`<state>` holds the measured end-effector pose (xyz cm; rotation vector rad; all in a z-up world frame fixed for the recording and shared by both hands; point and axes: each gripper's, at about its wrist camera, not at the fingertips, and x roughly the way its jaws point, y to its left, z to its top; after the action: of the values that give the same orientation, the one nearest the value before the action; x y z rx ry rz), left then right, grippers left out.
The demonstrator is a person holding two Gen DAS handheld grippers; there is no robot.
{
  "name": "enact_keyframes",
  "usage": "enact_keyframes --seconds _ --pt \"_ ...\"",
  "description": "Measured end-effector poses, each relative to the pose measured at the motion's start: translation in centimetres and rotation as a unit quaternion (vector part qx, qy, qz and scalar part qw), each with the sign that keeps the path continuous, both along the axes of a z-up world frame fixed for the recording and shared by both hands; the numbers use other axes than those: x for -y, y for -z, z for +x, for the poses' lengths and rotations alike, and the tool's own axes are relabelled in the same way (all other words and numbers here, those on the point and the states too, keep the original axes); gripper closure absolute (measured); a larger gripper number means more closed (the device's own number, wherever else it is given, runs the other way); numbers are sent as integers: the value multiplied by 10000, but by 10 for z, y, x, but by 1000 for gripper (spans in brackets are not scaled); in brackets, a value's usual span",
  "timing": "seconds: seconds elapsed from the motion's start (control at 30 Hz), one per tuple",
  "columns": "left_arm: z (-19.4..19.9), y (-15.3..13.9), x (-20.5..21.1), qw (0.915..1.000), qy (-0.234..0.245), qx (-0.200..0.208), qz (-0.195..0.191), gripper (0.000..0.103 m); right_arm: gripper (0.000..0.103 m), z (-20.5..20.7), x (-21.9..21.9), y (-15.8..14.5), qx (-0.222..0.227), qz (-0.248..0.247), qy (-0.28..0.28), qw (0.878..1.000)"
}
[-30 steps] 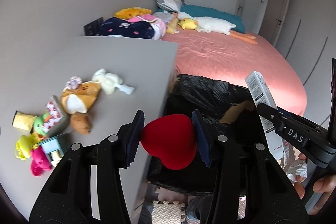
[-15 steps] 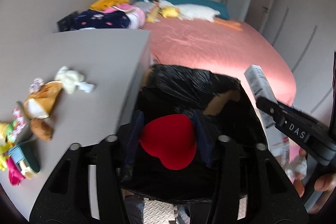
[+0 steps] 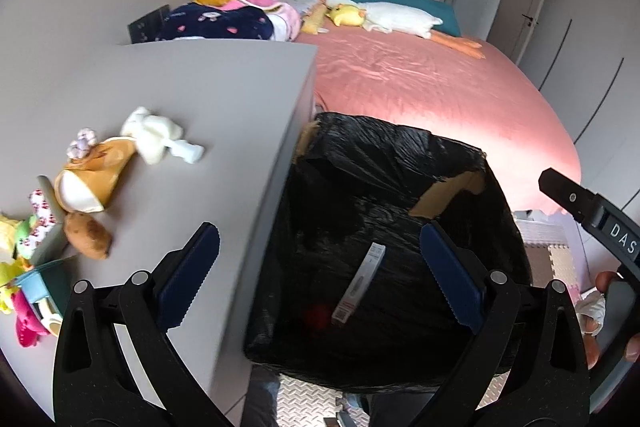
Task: Collect trash
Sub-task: 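Open the left gripper over the bag while the right gripper releases the box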
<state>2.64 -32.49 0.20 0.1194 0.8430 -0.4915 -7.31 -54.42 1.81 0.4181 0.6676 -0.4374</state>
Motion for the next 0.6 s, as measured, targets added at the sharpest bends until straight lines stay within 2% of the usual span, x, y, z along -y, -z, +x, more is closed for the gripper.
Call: enact_keyframes --seconds 0.6 --pt "-8 -27 -91 9973 -603 417 38 6 16 39 -82 -5 55 -126 -971 9952"
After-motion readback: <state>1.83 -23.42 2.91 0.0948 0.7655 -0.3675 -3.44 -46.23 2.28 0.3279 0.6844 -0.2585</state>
